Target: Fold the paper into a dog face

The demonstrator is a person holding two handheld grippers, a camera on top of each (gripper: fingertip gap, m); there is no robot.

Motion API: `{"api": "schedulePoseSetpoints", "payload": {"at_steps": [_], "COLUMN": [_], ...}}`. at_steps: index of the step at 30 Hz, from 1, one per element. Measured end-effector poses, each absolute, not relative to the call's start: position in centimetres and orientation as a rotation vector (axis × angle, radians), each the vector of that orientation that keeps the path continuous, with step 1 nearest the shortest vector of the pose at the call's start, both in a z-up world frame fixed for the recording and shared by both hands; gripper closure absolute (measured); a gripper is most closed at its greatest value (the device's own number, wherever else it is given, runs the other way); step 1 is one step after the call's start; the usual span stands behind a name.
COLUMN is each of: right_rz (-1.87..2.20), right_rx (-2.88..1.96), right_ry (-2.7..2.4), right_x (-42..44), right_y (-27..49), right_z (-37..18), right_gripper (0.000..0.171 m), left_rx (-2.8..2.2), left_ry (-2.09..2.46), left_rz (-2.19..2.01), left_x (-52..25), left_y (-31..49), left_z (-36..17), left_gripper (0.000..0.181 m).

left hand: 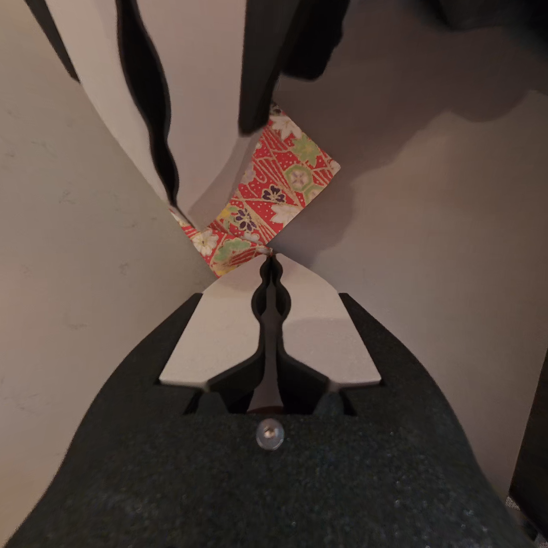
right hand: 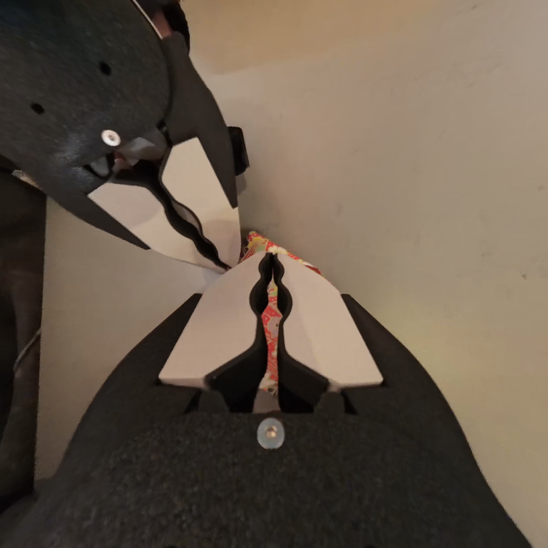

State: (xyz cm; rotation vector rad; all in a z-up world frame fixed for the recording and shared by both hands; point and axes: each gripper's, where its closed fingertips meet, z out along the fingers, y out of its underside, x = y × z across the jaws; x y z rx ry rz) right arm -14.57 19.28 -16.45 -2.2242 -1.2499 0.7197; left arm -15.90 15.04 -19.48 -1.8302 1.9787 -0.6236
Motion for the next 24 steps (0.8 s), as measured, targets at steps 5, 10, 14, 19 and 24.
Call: {"api": "schedulePoseSetpoints", "payload": {"at_steps": [5,10,14,19,24], "right_rz": [0.728,0.716,0.745,0.760,0.729], "right_rx": [-2.238,-2.234,-2.237,-2.229,-2.234], "right_ry": [-1.236,-1.212,-1.183,-1.167,-1.174], "right_x": [-15.0,-14.8,-14.7,-14.7,-14.7], "right_y": [19.3,19.5,19.6,19.7,19.7], "right_z": [-18.5,-18.8,-19.1,-19.0,-19.2], "right_gripper": [0.171,0.171,0.171,0.171,0.171], "left_rx": [-1.827,-1.826,-1.822,-1.820,-1.814], "left_ry": [1.988,1.994,1.999,2.012,2.023], "left_rz": [-0.620,-0.609,-0.598,-0.606,-0.603], "left_x": [-16.0,-16.2,-16.3,-16.5,-16.4], "left_y": [14.9,14.8,14.8,14.6,14.4], "left_z": [-19.5,-19.5,-19.5,-19.5,-19.5], "left_gripper": [0.181,0.181,0.181,0.181,0.181]}}
